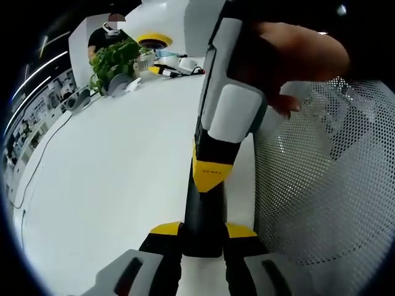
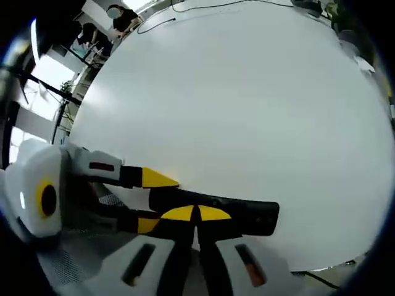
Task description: Press the specified remote control buttons in sequence, fully releasing each button before pressing the next.
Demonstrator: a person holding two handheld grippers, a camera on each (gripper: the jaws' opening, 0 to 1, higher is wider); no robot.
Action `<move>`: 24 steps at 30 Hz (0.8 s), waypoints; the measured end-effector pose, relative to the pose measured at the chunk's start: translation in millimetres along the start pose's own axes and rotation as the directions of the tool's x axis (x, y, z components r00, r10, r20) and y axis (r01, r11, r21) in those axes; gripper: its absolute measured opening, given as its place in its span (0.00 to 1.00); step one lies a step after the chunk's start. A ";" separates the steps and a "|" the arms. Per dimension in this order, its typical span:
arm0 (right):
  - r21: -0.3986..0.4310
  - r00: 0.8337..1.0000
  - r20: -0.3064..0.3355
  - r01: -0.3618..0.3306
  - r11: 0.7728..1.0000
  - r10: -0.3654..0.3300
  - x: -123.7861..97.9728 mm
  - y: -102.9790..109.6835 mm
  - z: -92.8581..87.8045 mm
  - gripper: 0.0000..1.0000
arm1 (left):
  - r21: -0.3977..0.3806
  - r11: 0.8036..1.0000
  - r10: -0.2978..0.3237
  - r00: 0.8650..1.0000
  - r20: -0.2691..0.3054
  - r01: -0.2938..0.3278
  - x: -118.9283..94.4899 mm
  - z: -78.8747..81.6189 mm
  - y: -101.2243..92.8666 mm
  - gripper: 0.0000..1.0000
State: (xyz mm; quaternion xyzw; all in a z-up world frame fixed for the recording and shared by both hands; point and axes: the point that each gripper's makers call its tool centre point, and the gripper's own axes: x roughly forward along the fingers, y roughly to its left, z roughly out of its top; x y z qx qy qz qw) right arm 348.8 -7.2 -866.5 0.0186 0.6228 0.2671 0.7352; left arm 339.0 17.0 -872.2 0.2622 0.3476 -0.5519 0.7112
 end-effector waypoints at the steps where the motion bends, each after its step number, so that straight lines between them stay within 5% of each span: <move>1: 0.002 1.000 0.006 0.002 1.000 -0.002 -1.5 0.1 1.2 0.00 | 0.000 1.000 -0.001 1.000 0.000 0.001 -0.1 0.0 -0.1 0.25; 10: 0.012 1.000 0.014 -0.002 1.000 0.001 0.4 -1.7 1.6 0.00 | -0.001 1.000 0.000 1.000 -0.001 0.000 0.1 0.1 -0.1 0.25; 16: -0.092 0.999 0.027 0.047 0.995 -0.045 0.8 -0.2 2.5 0.00 | -0.002 1.000 0.001 1.000 -0.002 -0.001 0.2 0.2 0.1 0.25; 24: -0.026 0.999 0.031 0.017 1.000 -0.016 0.5 -3.3 3.0 0.00 | -0.004 1.000 0.002 1.000 -0.004 -0.002 0.8 0.1 0.5 0.25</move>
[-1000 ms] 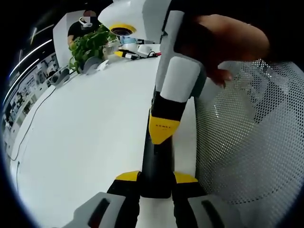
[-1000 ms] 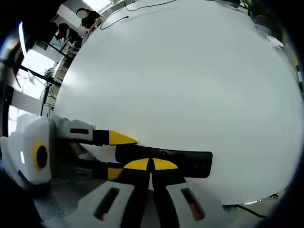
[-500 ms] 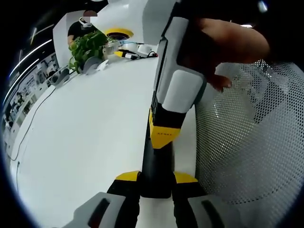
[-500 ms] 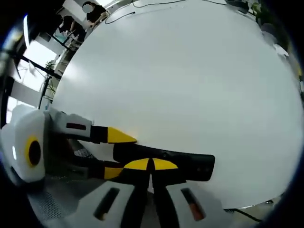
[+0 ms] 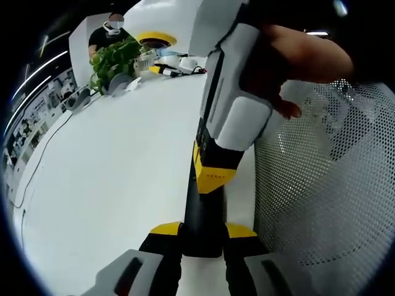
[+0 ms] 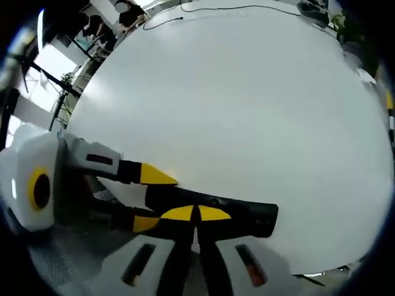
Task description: Press the specified remote control buttons in sequence, fully releasing each button before pressing the next.
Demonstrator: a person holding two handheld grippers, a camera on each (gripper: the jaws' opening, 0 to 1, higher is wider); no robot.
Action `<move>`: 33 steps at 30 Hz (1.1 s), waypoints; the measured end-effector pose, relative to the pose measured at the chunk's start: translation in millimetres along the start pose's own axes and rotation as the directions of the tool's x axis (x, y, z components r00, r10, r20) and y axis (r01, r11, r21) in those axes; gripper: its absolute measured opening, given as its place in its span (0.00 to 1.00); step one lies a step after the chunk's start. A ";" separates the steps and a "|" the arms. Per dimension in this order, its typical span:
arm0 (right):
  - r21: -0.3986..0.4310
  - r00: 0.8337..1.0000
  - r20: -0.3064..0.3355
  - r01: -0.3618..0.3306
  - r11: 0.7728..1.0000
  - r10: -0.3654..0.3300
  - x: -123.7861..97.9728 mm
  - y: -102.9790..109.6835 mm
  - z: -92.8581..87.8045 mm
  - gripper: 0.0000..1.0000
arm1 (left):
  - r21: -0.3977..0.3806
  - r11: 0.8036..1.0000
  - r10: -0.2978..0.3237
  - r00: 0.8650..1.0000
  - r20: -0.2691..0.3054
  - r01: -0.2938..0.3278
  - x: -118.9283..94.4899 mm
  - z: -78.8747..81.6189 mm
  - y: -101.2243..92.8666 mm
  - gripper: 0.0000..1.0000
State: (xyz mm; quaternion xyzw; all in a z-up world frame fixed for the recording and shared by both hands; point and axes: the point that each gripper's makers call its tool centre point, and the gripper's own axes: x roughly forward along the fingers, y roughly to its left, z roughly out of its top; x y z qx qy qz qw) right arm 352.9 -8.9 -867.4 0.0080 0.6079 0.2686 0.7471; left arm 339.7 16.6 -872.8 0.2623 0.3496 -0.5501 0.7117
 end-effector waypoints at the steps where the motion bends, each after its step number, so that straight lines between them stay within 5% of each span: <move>1: 0.001 1.000 -0.002 0.000 1.000 0.000 0.0 0.7 -0.2 0.00 | 0.000 1.000 0.000 1.000 0.001 0.000 -0.1 0.0 0.0 0.25; 10: -0.067 0.999 -0.025 0.036 0.997 -0.038 -0.7 3.7 -1.2 0.00 | 0.001 1.000 -0.001 1.000 0.002 0.001 -0.6 0.0 -0.3 0.25; 21: -0.004 0.999 0.004 -0.032 0.999 0.032 -2.8 9.7 3.9 0.00 | 0.001 1.000 -0.001 1.000 0.003 0.001 -0.7 0.0 -0.3 0.25; 33: -0.032 1.000 -0.009 -0.014 0.999 0.014 1.6 8.6 0.7 0.00 | 0.000 1.000 -0.001 1.000 0.002 0.001 -0.8 0.2 -0.5 0.25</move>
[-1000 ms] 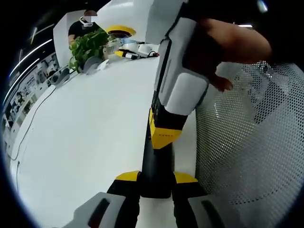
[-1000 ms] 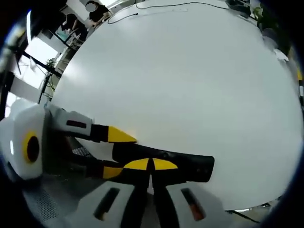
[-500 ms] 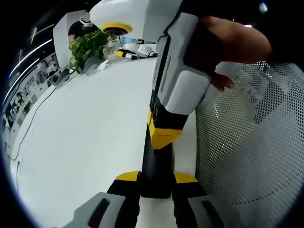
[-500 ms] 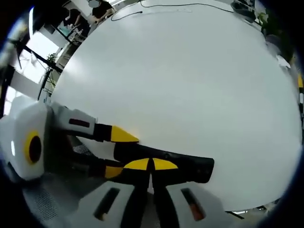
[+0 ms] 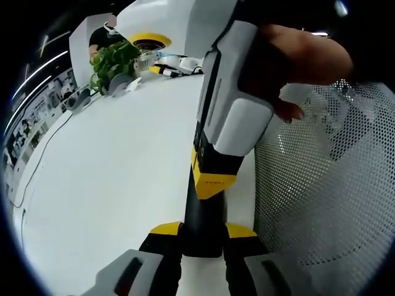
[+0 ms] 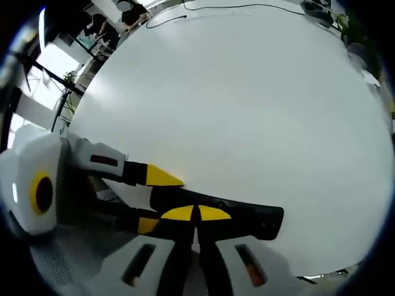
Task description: Press the specified remote control buttons in sequence, fully releasing each button before pressing the next.
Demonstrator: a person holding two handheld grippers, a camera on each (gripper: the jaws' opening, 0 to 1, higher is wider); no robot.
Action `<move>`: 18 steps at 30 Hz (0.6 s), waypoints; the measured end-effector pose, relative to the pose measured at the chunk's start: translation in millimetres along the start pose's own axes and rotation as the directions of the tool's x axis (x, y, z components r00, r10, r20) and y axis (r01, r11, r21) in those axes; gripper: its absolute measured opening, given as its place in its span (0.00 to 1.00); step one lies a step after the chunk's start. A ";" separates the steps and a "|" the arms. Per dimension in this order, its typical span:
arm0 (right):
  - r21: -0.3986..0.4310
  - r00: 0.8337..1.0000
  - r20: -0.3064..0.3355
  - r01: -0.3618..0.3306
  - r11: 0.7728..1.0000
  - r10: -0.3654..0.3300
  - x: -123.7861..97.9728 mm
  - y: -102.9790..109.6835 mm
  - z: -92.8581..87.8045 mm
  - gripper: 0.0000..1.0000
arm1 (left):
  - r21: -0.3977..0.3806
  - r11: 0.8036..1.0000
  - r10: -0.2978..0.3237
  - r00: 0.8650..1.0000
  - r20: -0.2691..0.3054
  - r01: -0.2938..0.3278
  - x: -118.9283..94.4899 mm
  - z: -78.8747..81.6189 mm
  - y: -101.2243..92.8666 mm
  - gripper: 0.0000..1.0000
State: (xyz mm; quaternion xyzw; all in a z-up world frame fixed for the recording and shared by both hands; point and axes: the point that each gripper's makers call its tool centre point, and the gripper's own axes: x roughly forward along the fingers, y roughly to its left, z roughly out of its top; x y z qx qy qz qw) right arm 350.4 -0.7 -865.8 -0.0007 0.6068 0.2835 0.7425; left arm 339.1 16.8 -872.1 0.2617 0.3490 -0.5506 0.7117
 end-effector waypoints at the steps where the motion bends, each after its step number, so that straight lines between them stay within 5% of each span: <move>1: -0.002 1.000 0.001 0.000 1.000 0.000 0.1 0.0 0.2 0.00 | 0.000 1.000 0.000 1.000 0.000 0.000 -0.1 0.0 -0.1 0.25; 8: -0.015 1.000 0.010 -0.002 1.000 0.002 0.6 0.1 0.4 0.00 | -0.001 1.000 0.000 1.000 0.000 0.000 0.0 -0.2 0.1 0.25; 18: -0.242 0.998 0.041 0.049 0.969 -0.040 1.4 3.9 0.7 0.00 | -0.005 1.000 0.003 1.000 0.002 -0.003 0.1 0.0 0.3 0.25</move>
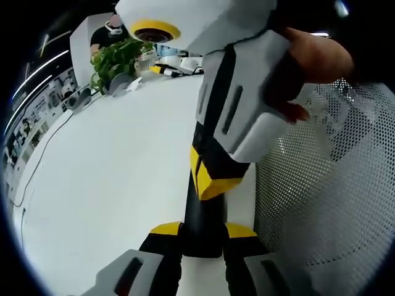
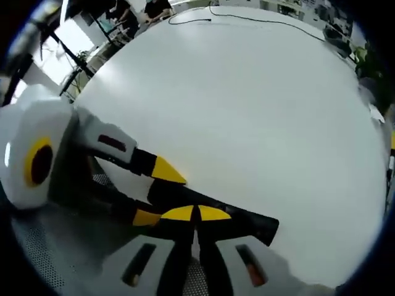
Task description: Press the specified remote control buttons in sequence, fully releasing each button before pressing the next.
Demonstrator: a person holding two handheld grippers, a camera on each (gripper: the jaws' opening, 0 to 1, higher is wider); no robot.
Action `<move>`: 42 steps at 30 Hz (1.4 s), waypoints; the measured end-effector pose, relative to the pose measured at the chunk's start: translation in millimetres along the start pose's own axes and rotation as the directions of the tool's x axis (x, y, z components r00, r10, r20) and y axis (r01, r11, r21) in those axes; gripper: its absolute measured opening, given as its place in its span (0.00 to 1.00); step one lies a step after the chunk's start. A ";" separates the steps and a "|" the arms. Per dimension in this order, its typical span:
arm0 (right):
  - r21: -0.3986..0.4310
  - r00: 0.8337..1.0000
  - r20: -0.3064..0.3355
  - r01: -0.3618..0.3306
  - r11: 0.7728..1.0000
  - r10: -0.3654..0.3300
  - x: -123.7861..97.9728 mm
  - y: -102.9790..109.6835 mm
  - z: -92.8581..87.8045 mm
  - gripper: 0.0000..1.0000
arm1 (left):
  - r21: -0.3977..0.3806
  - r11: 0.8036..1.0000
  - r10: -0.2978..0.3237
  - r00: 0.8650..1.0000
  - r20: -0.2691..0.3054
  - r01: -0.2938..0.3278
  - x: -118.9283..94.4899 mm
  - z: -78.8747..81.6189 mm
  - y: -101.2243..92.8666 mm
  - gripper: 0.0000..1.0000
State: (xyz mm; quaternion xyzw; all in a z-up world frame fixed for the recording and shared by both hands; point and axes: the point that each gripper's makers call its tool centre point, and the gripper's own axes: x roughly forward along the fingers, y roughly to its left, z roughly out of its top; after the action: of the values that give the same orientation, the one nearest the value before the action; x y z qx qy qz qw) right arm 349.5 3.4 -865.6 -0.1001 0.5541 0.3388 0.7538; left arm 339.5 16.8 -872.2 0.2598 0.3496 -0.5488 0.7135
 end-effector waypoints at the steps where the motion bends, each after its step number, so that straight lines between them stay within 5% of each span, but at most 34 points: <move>1: -0.021 1.000 0.004 0.001 1.000 -0.001 0.2 -0.3 0.2 0.00 | -0.001 1.000 0.000 1.000 0.000 0.000 -0.1 0.0 -0.1 0.25; 7: -0.231 1.000 0.019 0.015 0.973 -0.010 0.6 1.5 1.4 0.00 | -0.004 1.000 0.002 1.000 0.004 -0.002 -0.6 0.0 -0.3 0.25; 25: 0.019 0.999 -0.010 -0.047 0.999 0.047 -0.9 -1.2 0.3 0.00 | 0.012 1.000 -0.005 1.000 0.003 0.005 -0.2 -0.3 -0.2 0.25; 42: -0.051 0.999 -0.033 0.011 0.999 -0.013 1.6 2.1 0.1 0.00 | 0.007 1.000 -0.004 1.000 0.012 0.004 0.0 0.7 -0.1 0.25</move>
State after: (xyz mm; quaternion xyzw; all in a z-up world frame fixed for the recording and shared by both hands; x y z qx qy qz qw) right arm 348.6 5.7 -866.5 -0.1280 0.5573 0.3465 0.7436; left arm 339.6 16.2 -871.8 0.2582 0.3440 -0.5530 0.7136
